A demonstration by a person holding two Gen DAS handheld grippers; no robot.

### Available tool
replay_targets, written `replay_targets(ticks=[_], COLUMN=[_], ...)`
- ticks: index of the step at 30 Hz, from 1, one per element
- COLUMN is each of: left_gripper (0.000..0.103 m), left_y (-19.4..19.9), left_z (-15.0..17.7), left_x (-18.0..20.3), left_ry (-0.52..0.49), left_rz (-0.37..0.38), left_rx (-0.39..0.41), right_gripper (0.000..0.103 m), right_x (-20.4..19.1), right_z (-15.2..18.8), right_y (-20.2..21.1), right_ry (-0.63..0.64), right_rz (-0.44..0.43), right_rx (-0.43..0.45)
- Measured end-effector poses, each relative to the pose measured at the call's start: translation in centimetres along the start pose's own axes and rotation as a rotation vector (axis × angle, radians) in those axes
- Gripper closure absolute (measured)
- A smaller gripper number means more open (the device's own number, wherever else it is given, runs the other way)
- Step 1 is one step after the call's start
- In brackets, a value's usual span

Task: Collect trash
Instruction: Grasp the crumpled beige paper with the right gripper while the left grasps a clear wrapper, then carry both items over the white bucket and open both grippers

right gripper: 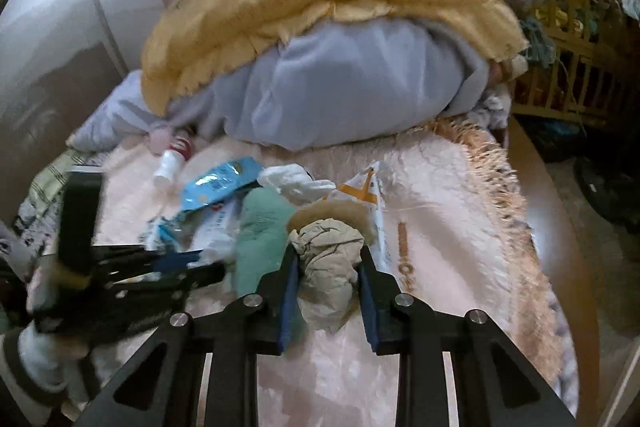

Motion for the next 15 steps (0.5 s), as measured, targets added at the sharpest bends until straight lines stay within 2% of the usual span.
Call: replay_targets(ticks=[3, 9, 15], left_gripper=[0.084, 0.084, 0.084], left_y=[1.9, 6.7, 9.5], left_z=[0.1, 1.0, 2.7], left_x=[0.2, 2.1, 6.6], left_ry=[0.033, 0.023, -0.039], left_rz=[0.068, 0.108, 0.128], left_rx=[0.026, 0.09, 0.12], right_gripper=[0.077, 0.077, 0.077], right_x=[0.6, 0.7, 1.4], right_z=[0.7, 3.3, 5.9], right_y=[2.1, 5.1, 7.7], right_ry=[-0.028, -0.041, -0.065], right_rz=[-0.027, -0.037, -0.021], right_rx=[0.011, 0.022, 0.015])
Point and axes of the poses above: each gripper's, at about its wrist camera, not at the fingertips, and y roughly against the way its jaws point, x to its right, z to its underside, the point moved 8 cm from there along -y, roughly the way its jaws point, and after that the axes turned 8 degrees about z, right-handed, at the moved point
